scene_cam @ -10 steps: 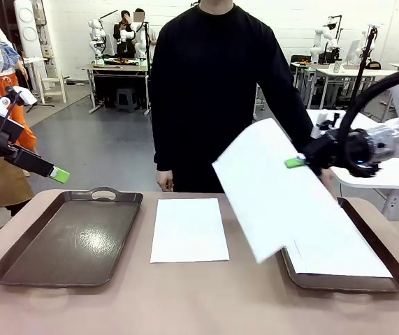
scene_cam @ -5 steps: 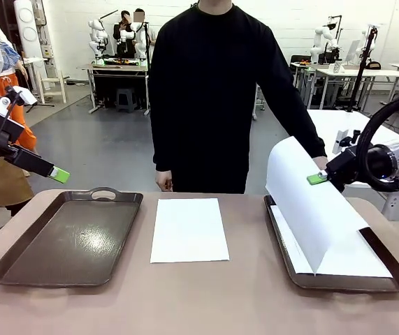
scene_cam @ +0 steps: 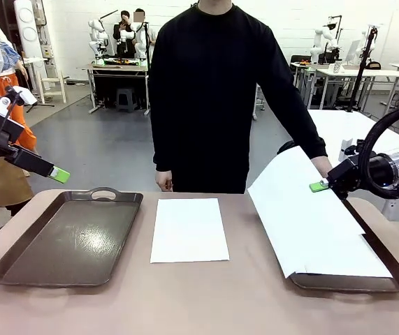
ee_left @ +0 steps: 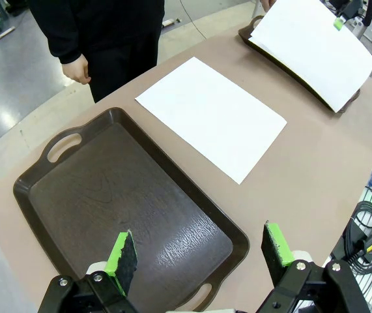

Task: Sort the A4 documents.
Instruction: Place the A4 Paper in the designated Handle tray.

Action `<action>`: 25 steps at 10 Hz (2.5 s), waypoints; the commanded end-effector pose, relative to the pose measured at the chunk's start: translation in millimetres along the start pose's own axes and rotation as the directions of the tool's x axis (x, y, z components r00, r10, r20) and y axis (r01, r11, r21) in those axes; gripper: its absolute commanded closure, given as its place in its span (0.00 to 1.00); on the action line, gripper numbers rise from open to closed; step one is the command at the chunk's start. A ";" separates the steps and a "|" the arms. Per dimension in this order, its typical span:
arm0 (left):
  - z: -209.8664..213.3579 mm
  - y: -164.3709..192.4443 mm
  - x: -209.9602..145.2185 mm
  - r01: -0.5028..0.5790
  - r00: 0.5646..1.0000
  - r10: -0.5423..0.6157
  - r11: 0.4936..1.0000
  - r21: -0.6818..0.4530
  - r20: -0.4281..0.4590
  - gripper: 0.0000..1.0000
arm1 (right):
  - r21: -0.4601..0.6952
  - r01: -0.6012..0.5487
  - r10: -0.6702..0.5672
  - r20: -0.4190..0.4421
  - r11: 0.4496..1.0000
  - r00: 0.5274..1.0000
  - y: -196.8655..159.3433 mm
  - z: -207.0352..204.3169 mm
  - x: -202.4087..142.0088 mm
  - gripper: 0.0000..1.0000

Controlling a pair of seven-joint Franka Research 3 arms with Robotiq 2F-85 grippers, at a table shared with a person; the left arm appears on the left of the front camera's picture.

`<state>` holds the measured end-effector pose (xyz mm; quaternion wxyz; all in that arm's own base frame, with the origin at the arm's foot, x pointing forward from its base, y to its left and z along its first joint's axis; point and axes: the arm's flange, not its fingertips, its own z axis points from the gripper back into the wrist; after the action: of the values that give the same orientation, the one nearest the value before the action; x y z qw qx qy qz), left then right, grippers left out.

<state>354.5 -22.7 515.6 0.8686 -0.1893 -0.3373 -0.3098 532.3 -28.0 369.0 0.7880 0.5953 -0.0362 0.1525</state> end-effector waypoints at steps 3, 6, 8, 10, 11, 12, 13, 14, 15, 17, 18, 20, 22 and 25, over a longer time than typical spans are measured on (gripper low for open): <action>-0.3 2.6 -1.5 0.007 1.000 -0.007 1.000 -0.014 0.008 0.00 | -0.331 0.044 -0.056 -0.028 0.943 0.998 -55.8 8.5 -10.1 0.99; -0.3 2.6 -1.5 0.007 1.000 -0.007 1.000 -0.014 0.008 0.00 | -0.452 0.019 -0.022 0.000 0.892 1.000 -40.8 37.5 -9.7 0.99; -0.3 2.6 -1.5 0.007 1.000 -0.007 1.000 -0.014 0.008 0.00 | -0.486 0.017 -0.006 0.023 0.874 1.000 -31.4 56.1 -8.9 0.99; -0.3 2.6 -1.5 0.007 1.000 -0.007 1.000 -0.014 0.008 0.00 | -0.490 0.036 -0.026 0.026 0.871 0.999 -34.0 54.6 -11.2 0.99; -0.3 2.6 -1.5 0.007 1.000 -0.007 1.000 -0.014 0.008 0.00 | -0.484 0.053 -0.051 0.019 0.874 0.999 -39.7 45.5 -14.3 0.99; -0.3 2.6 -1.5 0.007 1.000 -0.007 1.000 -0.014 0.008 0.00 | -0.490 0.065 -0.071 0.005 0.869 0.997 -44.5 38.2 -17.4 0.99; -0.3 2.6 -1.5 0.007 1.000 -0.007 1.000 -0.014 0.008 0.00 | -0.504 0.065 -0.081 -0.010 0.861 0.997 -47.8 35.2 -19.8 0.99; -0.3 2.6 -1.5 0.007 1.000 -0.007 1.000 -0.014 0.008 0.00 | -0.533 0.066 -0.083 -0.008 0.843 0.997 -48.4 36.8 -20.9 0.99; -0.3 2.6 -1.5 0.007 1.000 -0.007 1.000 -0.014 0.008 0.00 | -0.581 0.071 -0.083 0.006 0.811 0.997 -48.0 39.2 -20.6 0.99; -0.3 2.6 -1.5 0.007 1.000 -0.007 1.000 -0.014 0.008 0.00 | -0.640 0.099 -0.099 0.036 0.762 0.994 -48.5 41.2 -21.1 0.99; -0.3 2.6 -1.5 0.007 1.000 -0.007 1.000 -0.014 0.008 0.00 | -0.647 0.121 -0.108 0.060 0.753 0.992 -49.9 41.7 -21.7 0.99; -0.3 2.6 -1.5 0.007 1.000 -0.007 1.000 -0.014 0.008 0.00 | -0.650 0.153 -0.118 0.097 0.744 0.988 -51.0 38.4 -18.8 0.99; -0.3 2.6 -1.5 0.007 1.000 -0.007 1.000 -0.014 0.008 0.00 | -0.650 0.184 -0.138 0.122 0.737 0.983 -50.4 37.6 -17.1 0.94; -0.3 2.6 -1.5 0.007 1.000 -0.007 1.000 -0.014 0.008 0.00 | -0.687 0.177 -0.135 0.115 0.705 0.984 -46.8 37.2 -17.1 0.66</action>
<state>354.5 -22.7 515.6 0.8686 -0.1893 -0.3373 -0.3098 539.7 -83.6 329.7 0.9547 0.2860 -0.0639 0.0514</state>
